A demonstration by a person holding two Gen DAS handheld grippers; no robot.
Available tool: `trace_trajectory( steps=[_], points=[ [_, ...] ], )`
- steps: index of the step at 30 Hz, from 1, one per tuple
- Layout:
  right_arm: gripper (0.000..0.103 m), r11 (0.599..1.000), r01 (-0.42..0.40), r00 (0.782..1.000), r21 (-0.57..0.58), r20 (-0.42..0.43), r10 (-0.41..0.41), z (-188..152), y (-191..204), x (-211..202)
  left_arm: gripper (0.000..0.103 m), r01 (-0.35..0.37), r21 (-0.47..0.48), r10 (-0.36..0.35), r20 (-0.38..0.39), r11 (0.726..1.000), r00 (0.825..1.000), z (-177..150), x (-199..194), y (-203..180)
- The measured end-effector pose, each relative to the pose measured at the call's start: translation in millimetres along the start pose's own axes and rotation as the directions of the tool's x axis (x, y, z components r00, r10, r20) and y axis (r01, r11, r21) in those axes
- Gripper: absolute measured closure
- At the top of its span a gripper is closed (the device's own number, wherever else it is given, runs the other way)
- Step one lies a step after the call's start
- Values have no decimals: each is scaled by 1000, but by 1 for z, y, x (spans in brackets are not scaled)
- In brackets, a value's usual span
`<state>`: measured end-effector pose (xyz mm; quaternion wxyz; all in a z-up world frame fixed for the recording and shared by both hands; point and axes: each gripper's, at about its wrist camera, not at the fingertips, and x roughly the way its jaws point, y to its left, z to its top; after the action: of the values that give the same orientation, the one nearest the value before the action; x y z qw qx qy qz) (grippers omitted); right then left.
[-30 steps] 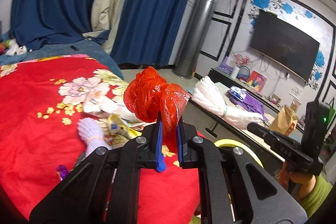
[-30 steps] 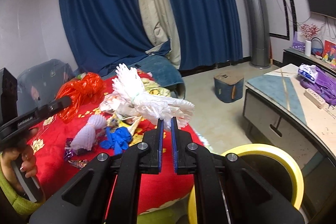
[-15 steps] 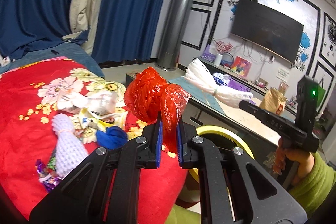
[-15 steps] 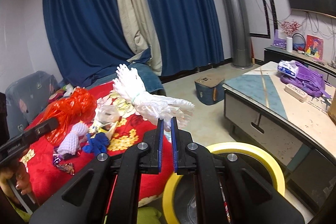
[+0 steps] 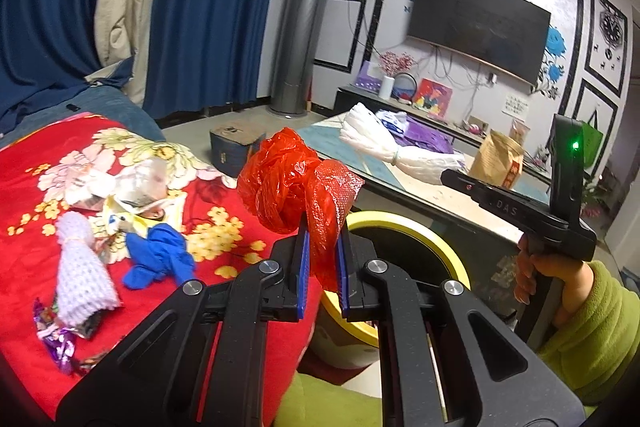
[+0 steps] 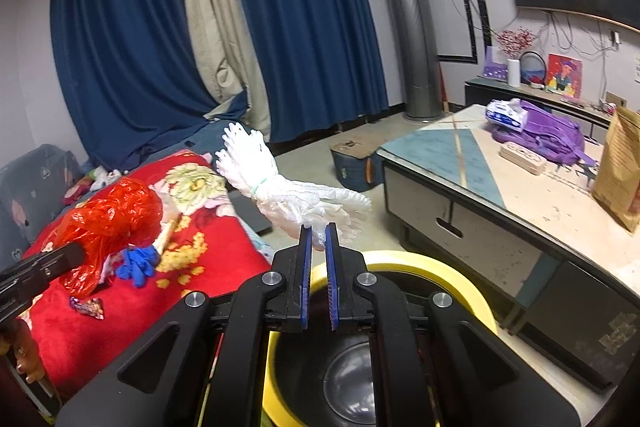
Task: Collect trash
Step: 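Carry the red bag and white foam net with both grippers over the bin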
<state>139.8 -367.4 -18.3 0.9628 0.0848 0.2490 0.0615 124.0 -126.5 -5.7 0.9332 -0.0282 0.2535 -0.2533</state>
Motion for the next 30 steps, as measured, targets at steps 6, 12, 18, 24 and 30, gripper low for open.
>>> trace_trajectory(
  steps=[6, 12, 18, 24, 30],
  points=[
    [96, 999, 47, 999, 9, -15, -47, -15, -21, -3, 97, 32, 40, -30, -37, 999, 999, -8, 14, -16],
    [96, 996, 82, 996, 24, -44, -81, -35, -41, -3, 96, 67, 78, -61, -82, 995, 995, -17, 30, -33],
    [96, 994, 105, 992, 36, -75, -102, -53, -58, -1, 96, 104, 127, -86, -138, 986, 987, -29, 46, -57],
    [96, 990, 132, 986, 44, -107, -127, -70, -72, 2, 96, 143, 191, -108, -184, 971, 977, -38, 62, -76],
    [96, 984, 167, 978, 60, -140, -157, -84, -86, 8, 96, 170, 197, -116, -257, 966, 959, -50, 84, -81]
  ],
)
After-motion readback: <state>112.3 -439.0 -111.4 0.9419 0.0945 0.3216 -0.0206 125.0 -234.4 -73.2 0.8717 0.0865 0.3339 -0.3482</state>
